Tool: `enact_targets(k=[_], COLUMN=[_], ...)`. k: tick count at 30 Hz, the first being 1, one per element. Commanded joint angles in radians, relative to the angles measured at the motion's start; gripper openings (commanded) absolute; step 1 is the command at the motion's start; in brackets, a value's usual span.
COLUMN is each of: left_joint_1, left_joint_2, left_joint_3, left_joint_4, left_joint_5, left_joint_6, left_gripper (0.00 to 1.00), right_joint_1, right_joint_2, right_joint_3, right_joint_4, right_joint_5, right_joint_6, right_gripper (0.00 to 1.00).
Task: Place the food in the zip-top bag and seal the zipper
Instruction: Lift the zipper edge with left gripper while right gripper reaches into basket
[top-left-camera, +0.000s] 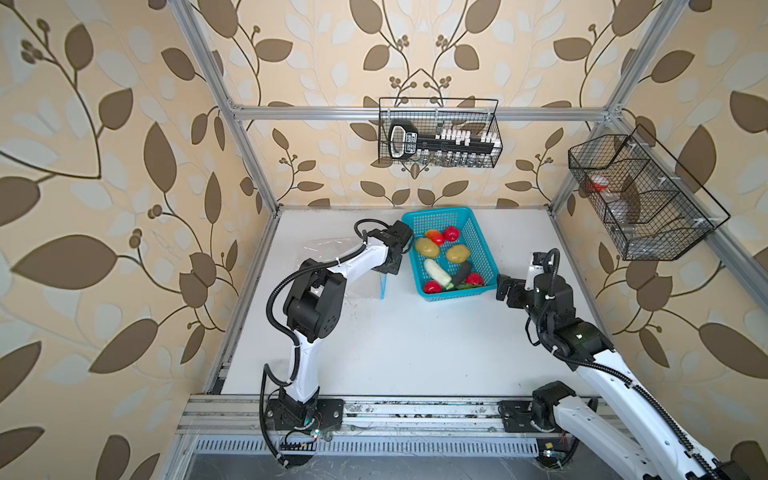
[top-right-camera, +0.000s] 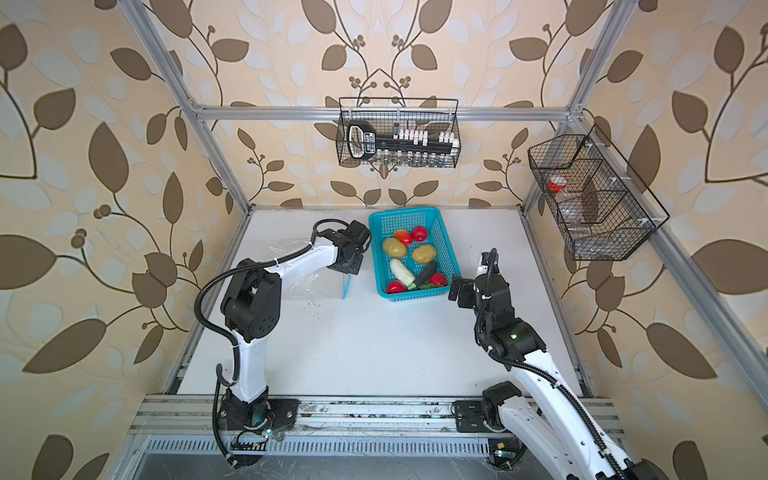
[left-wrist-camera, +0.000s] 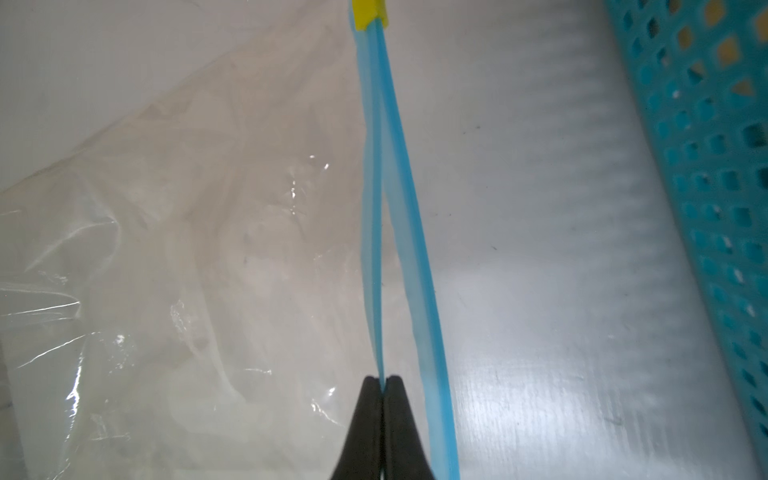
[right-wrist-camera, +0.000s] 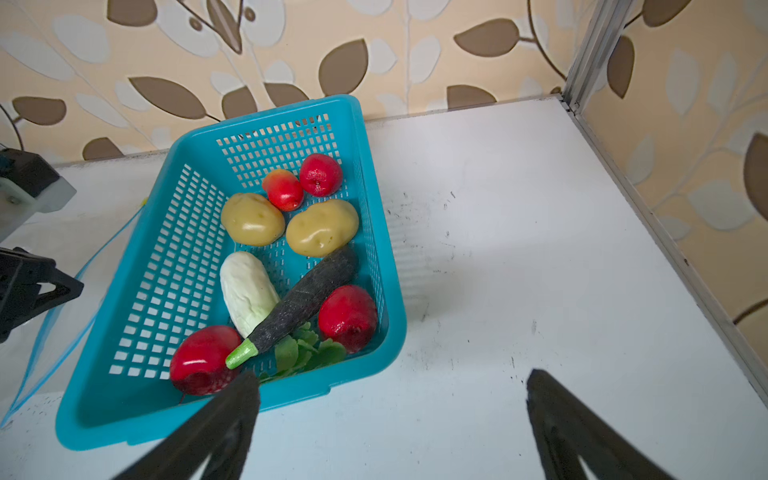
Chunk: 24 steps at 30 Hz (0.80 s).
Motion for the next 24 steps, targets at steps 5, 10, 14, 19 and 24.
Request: enact_targets(k=[5,10,14,19,24], left_joint_1=[-0.005,-0.006,-0.005,-0.003,-0.002], left_joint_2=[-0.089,-0.143,-0.151,-0.198,-0.277], left_joint_3=[-0.013,-0.054,-0.018,-0.033,-0.154], left_joint_4=[-0.032,-0.013,-0.064,-0.087,-0.011], left_joint_5=[0.009,-0.025,-0.078,-0.057,-0.050], left_joint_6=[0.066,0.119,0.173,0.199,0.269], left_gripper=[0.00,0.00,0.00,0.00,0.00], right_joint_1=[-0.002,-0.003,-0.001,0.001,0.018], right_joint_2=[0.007,0.007,0.030,0.095,0.159], right_joint_3=[0.030,0.030,0.029,0.060,0.103], right_joint_4=[-0.066,-0.069,-0.065,-0.081,-0.112], right_joint_5=[-0.053,-0.079,-0.105,-0.124,-0.124], right_joint_6=[0.035,0.050,0.062,0.083,0.107], right_gripper=[1.00,1.00,1.00,1.00,1.00])
